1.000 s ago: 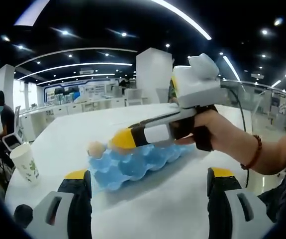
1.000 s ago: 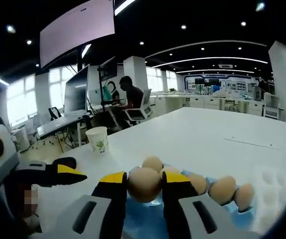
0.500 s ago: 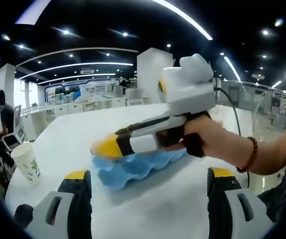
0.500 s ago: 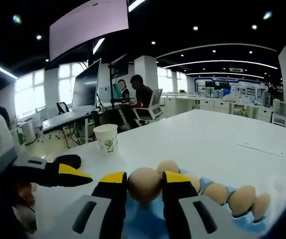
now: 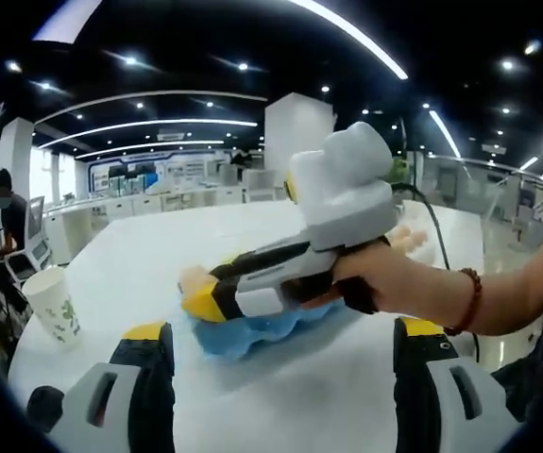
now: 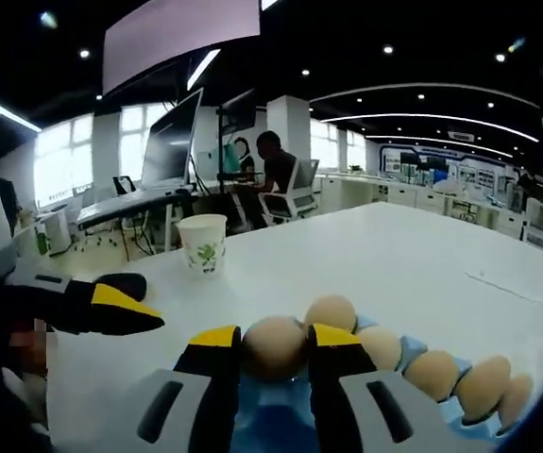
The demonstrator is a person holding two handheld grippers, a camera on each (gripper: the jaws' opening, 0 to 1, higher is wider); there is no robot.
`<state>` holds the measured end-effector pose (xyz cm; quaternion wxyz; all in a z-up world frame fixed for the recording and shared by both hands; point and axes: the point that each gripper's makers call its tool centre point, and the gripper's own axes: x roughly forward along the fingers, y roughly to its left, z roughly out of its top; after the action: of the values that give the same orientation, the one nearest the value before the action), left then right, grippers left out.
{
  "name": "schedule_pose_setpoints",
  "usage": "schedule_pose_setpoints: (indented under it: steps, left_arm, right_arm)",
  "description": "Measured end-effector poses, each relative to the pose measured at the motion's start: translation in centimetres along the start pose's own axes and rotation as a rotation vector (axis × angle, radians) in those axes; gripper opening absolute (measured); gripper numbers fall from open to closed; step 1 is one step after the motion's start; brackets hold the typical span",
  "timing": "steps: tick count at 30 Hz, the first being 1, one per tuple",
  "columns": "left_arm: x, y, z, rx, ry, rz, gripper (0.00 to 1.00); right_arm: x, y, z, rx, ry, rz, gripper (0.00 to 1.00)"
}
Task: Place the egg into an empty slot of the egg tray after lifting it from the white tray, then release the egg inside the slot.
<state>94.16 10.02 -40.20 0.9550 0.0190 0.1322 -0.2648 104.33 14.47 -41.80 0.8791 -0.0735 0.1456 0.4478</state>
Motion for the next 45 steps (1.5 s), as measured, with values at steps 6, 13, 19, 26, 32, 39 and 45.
schedule_pose_setpoints:
  steps: [6,13,19,26,32,39,45]
  left_arm:
    - [-0.1,0.0,0.0,-0.003,-0.003,-0.003,0.98]
    - [-0.2,0.2,-0.3,-0.009,0.002,-0.001,0.98]
    - [-0.3,0.3,-0.5,-0.013,0.003,0.003,0.98]
    - [-0.3,0.3,-0.5,-0.012,0.007,0.004,0.98]
    - [-0.2,0.3,-0.7,-0.013,0.011,0.002,0.98]
    - [-0.2,0.2,-0.6,-0.013,0.008,0.001,0.98]
    - [-0.1,-0.1,-0.5,-0.01,0.008,-0.004,0.98]
  right_arm:
    - [0.0,-0.4,-0.2,0.073,-0.001,0.007,0.29]
    - [0.2,-0.2,-0.5,-0.034,0.006,-0.023,0.29]
    - [0.0,-0.2,-0.6,-0.05,0.005,-0.032,0.29]
    - [-0.2,-0.1,-0.5,-0.093,-0.031,-0.038,0.31]
    - [-0.5,0.0,-0.3,-0.09,-0.056,-0.041,0.38]
    - [-1.3,0.1,-0.2,-0.057,-0.093,-0.034,0.44]
    - [-2.0,-0.6,-0.3,-0.016,-0.1,-0.051,0.45]
